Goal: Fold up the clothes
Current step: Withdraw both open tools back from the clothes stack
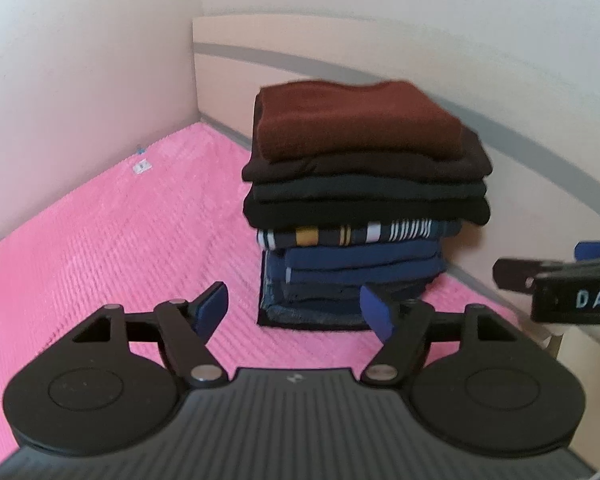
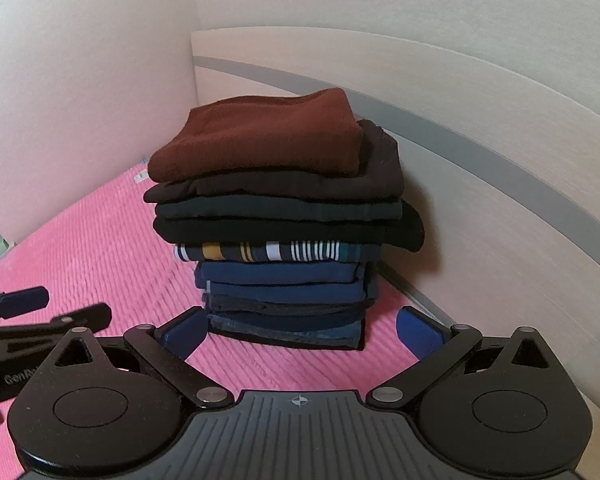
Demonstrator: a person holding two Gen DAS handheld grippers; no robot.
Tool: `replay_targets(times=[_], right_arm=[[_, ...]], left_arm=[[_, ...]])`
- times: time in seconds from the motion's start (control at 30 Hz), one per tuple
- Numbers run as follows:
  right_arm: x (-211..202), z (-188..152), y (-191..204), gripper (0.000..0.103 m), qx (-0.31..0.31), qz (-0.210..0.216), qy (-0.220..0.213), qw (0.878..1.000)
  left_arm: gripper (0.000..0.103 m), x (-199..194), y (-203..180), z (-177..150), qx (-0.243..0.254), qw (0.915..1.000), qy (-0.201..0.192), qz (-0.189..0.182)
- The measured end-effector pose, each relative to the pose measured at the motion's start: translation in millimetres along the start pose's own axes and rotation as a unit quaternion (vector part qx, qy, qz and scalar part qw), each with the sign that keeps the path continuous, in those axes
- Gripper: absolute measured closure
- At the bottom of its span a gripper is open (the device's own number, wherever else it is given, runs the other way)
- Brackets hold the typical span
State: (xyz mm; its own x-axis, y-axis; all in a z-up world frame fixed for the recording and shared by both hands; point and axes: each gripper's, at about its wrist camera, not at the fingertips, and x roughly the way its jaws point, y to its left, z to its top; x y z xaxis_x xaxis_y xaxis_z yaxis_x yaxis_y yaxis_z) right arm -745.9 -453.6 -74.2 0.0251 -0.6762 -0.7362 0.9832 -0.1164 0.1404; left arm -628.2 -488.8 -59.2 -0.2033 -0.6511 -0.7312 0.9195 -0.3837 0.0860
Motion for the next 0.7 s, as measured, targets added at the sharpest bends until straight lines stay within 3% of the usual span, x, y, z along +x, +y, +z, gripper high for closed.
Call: replay_targets(times=[0.7], right_arm=[[29.7, 0.1, -5.0, 0.000, -0.002, -0.005, 0.041, 0.999]], left_arm=[[0.032, 41.4, -4.0, -16.8, -0.007, 0.9978, 0.066, 0.004]])
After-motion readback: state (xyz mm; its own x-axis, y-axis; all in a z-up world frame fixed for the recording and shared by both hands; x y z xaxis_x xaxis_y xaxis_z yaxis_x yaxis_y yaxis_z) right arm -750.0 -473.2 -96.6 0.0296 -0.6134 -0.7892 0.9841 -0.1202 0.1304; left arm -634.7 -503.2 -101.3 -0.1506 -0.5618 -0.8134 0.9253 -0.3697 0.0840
